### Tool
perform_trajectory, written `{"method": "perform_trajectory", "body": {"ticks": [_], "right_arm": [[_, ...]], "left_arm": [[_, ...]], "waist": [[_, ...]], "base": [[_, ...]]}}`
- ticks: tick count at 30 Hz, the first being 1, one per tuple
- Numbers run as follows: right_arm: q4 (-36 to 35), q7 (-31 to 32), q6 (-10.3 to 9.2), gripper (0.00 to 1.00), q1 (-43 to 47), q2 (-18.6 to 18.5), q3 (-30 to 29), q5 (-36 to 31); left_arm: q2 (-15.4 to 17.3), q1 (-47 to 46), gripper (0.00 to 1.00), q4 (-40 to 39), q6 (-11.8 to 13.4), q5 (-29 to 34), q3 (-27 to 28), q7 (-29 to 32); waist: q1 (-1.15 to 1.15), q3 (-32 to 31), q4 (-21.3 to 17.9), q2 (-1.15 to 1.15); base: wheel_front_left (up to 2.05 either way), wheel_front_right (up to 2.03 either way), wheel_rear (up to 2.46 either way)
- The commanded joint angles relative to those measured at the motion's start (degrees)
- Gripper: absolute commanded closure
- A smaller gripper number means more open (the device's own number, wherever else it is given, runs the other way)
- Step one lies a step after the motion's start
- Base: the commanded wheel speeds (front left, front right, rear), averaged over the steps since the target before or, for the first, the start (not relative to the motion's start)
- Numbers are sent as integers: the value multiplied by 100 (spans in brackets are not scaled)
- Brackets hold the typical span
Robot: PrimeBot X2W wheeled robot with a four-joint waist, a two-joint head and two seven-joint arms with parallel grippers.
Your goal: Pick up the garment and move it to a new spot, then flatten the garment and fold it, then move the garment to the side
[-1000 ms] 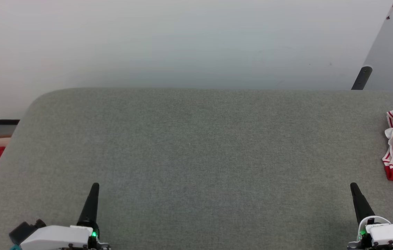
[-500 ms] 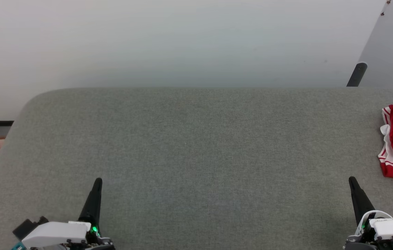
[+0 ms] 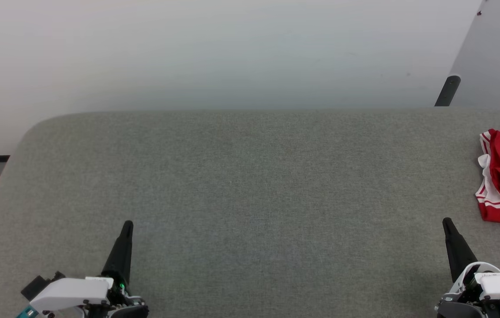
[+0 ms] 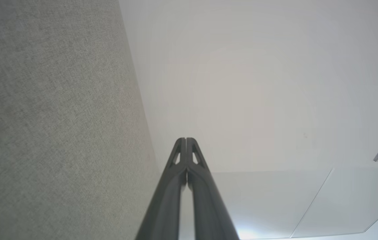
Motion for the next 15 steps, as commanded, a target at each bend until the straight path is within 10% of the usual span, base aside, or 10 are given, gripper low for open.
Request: {"method": "perform_trajectory", "body": {"ticks": [1,15], "right_arm": [[-32,31,-2,100,-92,23,-19,118],[-40,76,-2,100,-91,41,-24,253]], "left_arm": [[-17,-67,100,8,-21,-94,18,30],[-35,-93,100,17,-22,-219,28,74]], "waist": [[0,5,-11,0],[0,20,-46,0]], "base": [[0,0,0],[0,0,0]]}}
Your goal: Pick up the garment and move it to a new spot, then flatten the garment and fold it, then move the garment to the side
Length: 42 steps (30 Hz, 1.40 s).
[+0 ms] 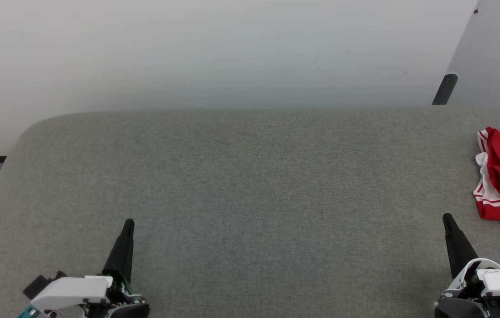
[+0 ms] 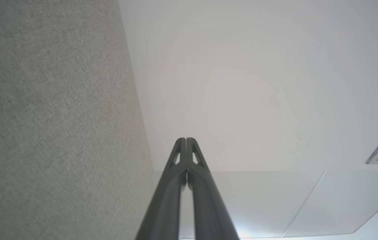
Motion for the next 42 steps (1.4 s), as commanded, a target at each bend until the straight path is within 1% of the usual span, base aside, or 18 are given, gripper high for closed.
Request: {"method": "perform_trajectory", "body": {"ticks": [1,42], "right_arm": [[-11,15,-2,100,-21,19,-3,21],[-11,13,-1,100,-21,19,-1,23]], "left_arm": [[0,-51,100,5,-22,-11,14,17],[1,-51,100,5,-22,-15,11,14]], "waist": [[0,0,0,0],[0,0,0,0]], "base": [[0,0,0],[0,0,0]]}}
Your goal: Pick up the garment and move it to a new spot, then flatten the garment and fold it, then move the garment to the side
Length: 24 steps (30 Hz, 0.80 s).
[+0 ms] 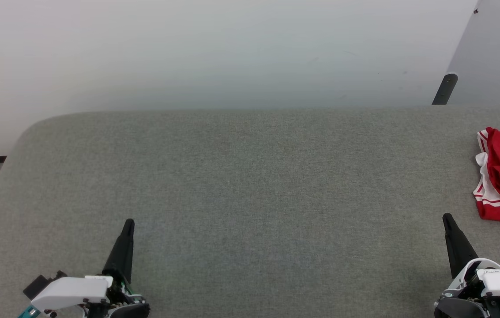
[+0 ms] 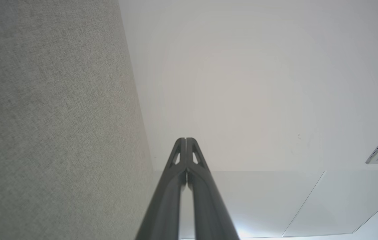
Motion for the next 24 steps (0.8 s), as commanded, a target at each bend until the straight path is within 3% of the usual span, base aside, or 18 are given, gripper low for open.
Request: {"method": "perform_trajectory", "body": {"ticks": [1,24], "right_arm": [[-11,13,0,100,-21,18,-1,23],[-11,12,0,100,-21,17,0,23]], "left_arm": [[2,-50,100,5,-22,-15,13,14],[2,-50,100,5,-23,-18,10,11]], "waist": [[0,0,0,0],[0,0,0,0]], "base": [[0,0,0],[0,0,0]]}}
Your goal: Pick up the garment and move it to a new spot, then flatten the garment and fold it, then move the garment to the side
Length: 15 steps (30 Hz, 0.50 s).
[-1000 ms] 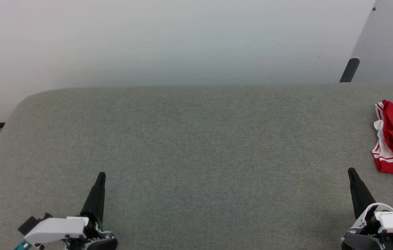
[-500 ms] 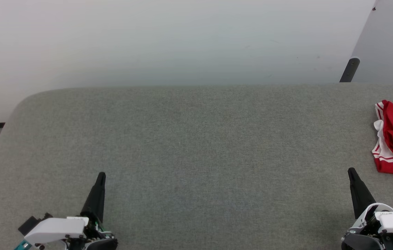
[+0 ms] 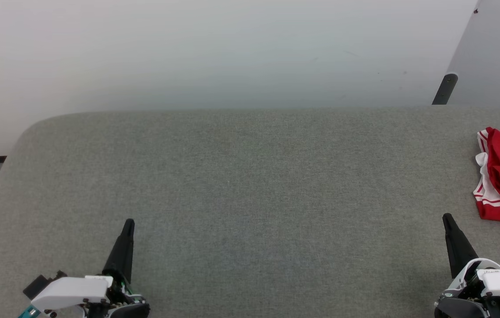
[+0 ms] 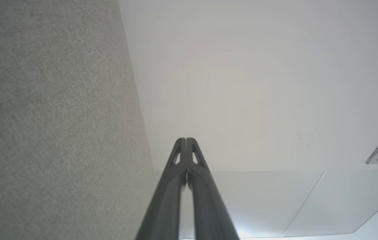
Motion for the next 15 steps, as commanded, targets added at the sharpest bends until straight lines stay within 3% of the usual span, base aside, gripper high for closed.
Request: {"method": "perform_trajectory", "body": {"ticks": [1,15], "right_arm": [[-11,12,0,100,-21,16,0,23],[-11,12,0,100,-21,16,0,23]], "left_arm": [[2,-50,100,5,-23,-18,11,11],[2,-50,100,5,-23,-18,10,10]], "waist": [[0,0,0,0],[0,0,0,0]], "base": [[0,0,0],[0,0,0]]}}
